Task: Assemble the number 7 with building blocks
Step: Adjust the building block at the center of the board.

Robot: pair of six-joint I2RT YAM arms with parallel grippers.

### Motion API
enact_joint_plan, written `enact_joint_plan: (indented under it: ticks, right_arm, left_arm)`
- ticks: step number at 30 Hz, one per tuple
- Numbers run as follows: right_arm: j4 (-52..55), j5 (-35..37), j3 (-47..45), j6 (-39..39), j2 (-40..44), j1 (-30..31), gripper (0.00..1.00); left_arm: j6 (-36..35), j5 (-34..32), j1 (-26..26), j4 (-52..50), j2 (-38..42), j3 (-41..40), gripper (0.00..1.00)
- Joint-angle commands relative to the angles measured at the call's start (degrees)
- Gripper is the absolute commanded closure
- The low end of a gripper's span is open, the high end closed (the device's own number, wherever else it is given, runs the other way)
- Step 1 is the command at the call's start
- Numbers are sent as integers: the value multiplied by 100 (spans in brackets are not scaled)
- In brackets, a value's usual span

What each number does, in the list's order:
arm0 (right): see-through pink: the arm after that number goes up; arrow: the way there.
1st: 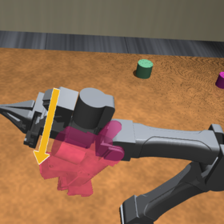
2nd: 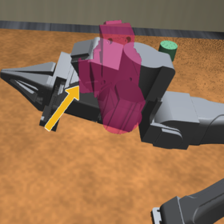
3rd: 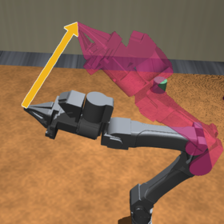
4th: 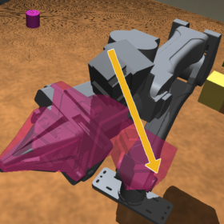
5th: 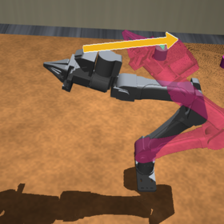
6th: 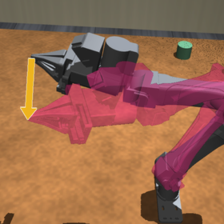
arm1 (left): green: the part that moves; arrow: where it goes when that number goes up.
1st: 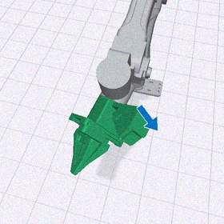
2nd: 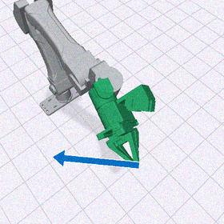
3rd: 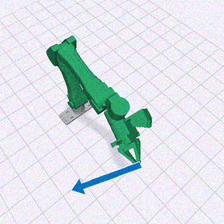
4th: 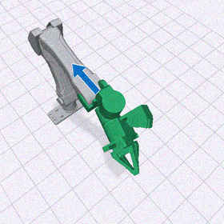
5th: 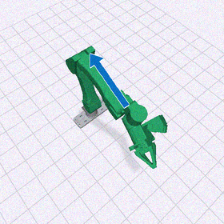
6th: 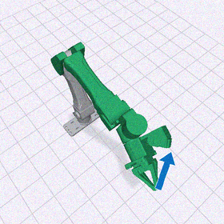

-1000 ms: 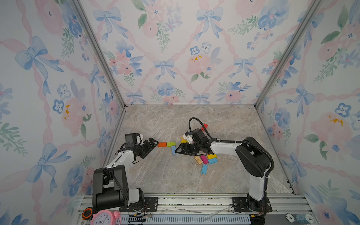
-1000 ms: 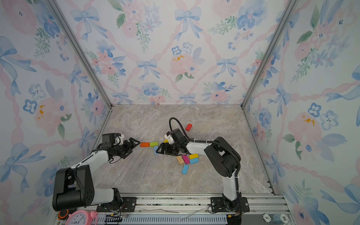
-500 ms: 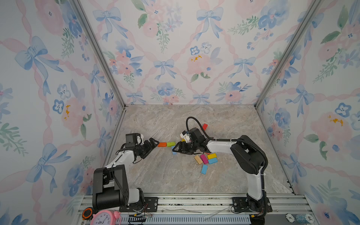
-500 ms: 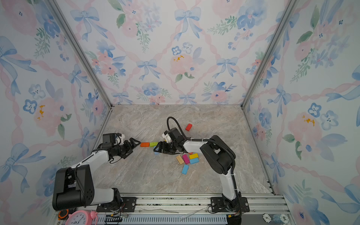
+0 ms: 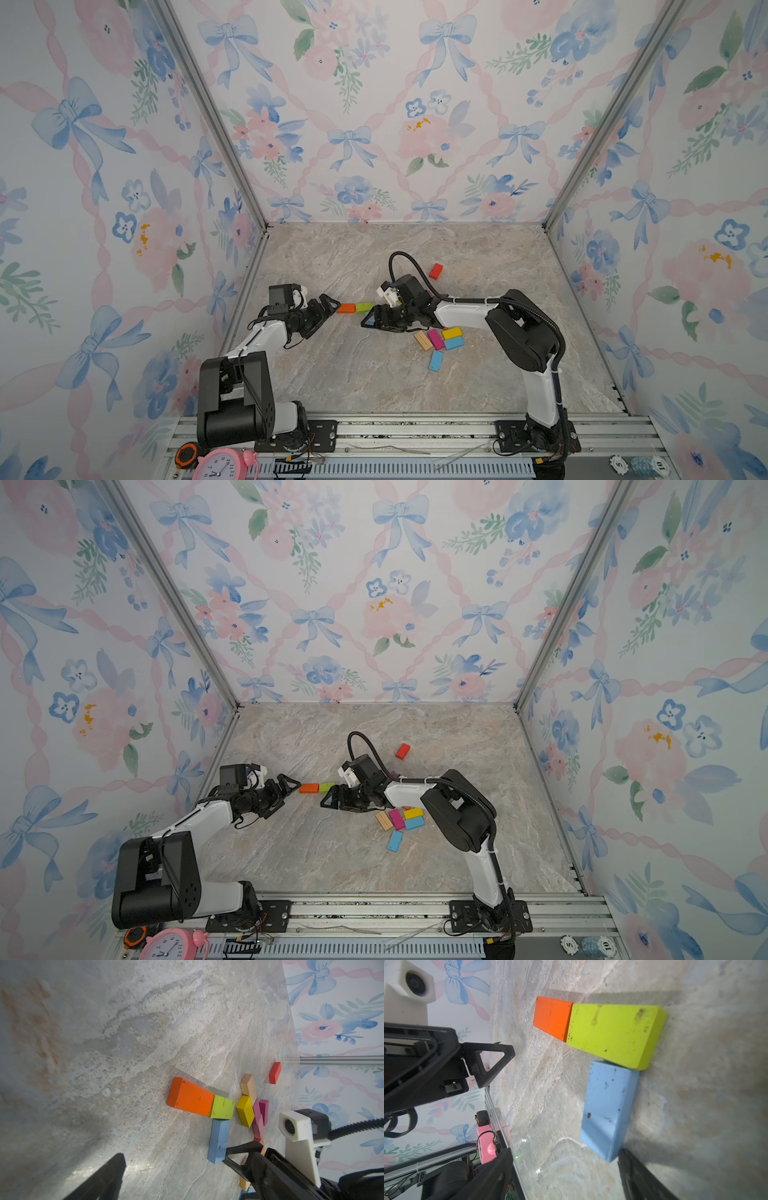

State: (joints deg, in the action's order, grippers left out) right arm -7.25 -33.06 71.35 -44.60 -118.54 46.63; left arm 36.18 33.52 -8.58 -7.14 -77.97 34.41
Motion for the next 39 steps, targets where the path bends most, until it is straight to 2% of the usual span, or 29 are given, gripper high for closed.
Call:
enact_joint_plan:
  ticks: [1,21,31,39]
  right_arm:
    - [39,-60,144,-38,-169,69,18]
    - [14,-43,27,-2,-9,11,18]
    - [397,87,-845,460,1503,-577,18]
    - [667,33,-1854,723,2708,-1290,17]
  left_arm:
    - [-8,93,49,43,-43,-6,3]
    - [-9,33,108,78,-248,127,3]
    - [-32,-239,363,86,-816,573,3]
    - [-96,-695,533,123,-1192,715,3]
